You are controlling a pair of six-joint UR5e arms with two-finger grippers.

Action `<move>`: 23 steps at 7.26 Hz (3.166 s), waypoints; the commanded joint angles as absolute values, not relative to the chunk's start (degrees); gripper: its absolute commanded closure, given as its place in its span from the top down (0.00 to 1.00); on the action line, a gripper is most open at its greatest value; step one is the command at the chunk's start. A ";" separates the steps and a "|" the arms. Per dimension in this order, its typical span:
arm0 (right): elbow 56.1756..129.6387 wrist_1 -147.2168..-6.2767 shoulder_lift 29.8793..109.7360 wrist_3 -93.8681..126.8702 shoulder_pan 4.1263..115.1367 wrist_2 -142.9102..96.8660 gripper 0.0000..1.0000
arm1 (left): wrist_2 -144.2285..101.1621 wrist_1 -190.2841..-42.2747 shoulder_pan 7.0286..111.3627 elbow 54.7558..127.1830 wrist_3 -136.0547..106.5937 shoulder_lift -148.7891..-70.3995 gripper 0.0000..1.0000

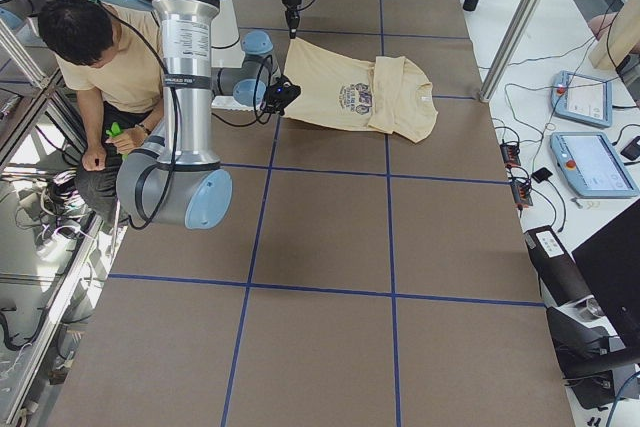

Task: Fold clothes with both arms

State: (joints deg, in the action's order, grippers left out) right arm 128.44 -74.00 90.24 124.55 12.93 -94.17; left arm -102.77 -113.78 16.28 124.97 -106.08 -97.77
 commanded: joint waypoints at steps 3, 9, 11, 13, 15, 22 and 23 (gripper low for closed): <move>123.33 -78.45 80.64 123.67 30.10 -111.14 0.00 | -103.09 -113.03 26.60 122.36 -105.04 -101.57 0.00; 103.39 -88.07 62.68 107.79 47.44 -119.09 0.00 | -110.39 -113.82 40.16 106.72 -92.02 -113.19 0.00; 94.00 -87.89 55.76 104.68 50.44 -119.70 0.00 | -110.39 -113.91 42.18 103.12 -91.93 -116.53 0.00; 86.00 -87.71 50.39 100.13 53.07 -120.58 0.00 | -110.39 -113.99 45.34 98.38 -91.58 -119.95 0.00; 80.44 -87.37 47.12 97.75 53.79 -120.50 0.00 | -110.39 -118.19 47.45 93.28 -91.49 -121.28 0.00; 62.42 -78.94 40.26 95.98 52.91 -119.88 0.00 | -107.23 -130.51 47.81 69.35 -91.67 -132.27 0.00; 60.40 -76.32 40.25 95.98 52.48 -119.80 0.00 | -106.97 -132.26 47.73 68.21 -91.67 -132.36 0.00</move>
